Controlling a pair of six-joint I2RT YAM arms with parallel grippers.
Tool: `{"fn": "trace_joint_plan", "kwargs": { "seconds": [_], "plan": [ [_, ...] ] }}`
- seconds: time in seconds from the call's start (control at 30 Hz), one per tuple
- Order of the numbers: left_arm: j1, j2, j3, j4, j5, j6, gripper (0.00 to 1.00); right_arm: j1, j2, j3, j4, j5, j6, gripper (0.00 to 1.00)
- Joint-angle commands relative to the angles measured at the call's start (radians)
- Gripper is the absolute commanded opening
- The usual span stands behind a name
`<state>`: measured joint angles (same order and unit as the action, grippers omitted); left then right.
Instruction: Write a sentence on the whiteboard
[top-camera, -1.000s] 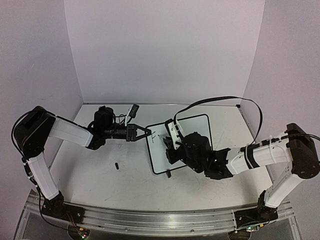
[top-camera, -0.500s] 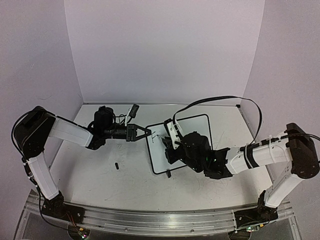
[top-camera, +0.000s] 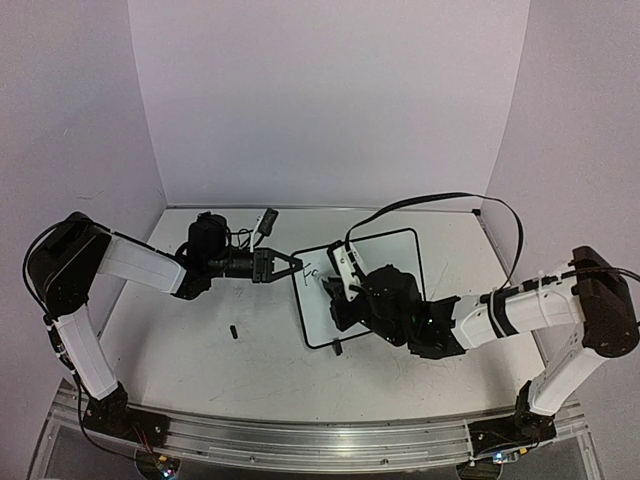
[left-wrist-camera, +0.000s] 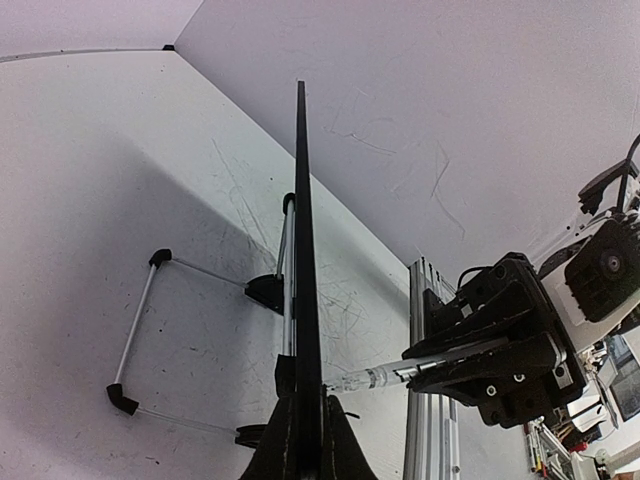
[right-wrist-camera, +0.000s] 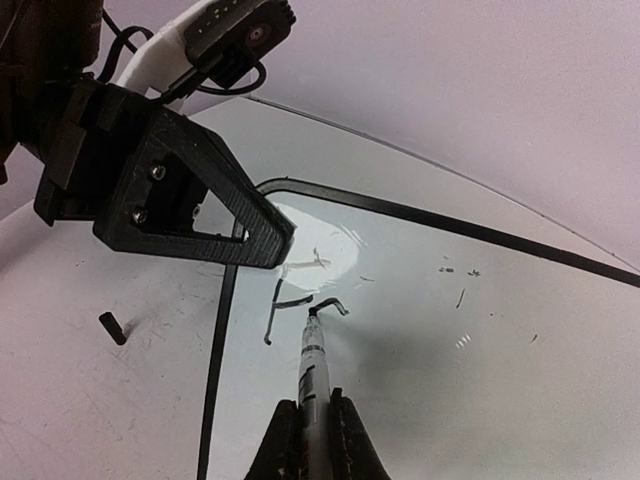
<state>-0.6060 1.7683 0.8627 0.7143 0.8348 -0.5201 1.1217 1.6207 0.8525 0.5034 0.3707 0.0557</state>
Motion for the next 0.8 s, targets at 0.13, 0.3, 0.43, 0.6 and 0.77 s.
{"fn": "trace_joint_plan", "kwargs": {
  "seconds": [0.13, 0.3, 0.43, 0.6, 0.77],
  "plan": [
    [-0.023, -0.005, 0.022, -0.037, 0.051, -0.026, 0.00, 0.000, -0.020, -0.028, -0.045, -0.004, 0.025, 0.00],
    [-0.023, -0.004, 0.021, -0.037, 0.050, -0.026, 0.00, 0.000, -0.030, -0.036, -0.051, 0.004, 0.024, 0.00],
    [-0.023, -0.002, 0.022, -0.037, 0.050, -0.026, 0.00, 0.000, -0.037, -0.041, -0.052, 0.030, 0.026, 0.00],
    [-0.023, 0.000, 0.022, -0.037, 0.052, -0.027, 0.00, 0.000, -0.027, -0.021, -0.046, 0.061, 0.021, 0.00],
    [-0.023, -0.006, 0.022, -0.037, 0.052, -0.026, 0.00, -0.001, -0.026, -0.012, -0.031, 0.078, 0.018, 0.00]
  ]
}}
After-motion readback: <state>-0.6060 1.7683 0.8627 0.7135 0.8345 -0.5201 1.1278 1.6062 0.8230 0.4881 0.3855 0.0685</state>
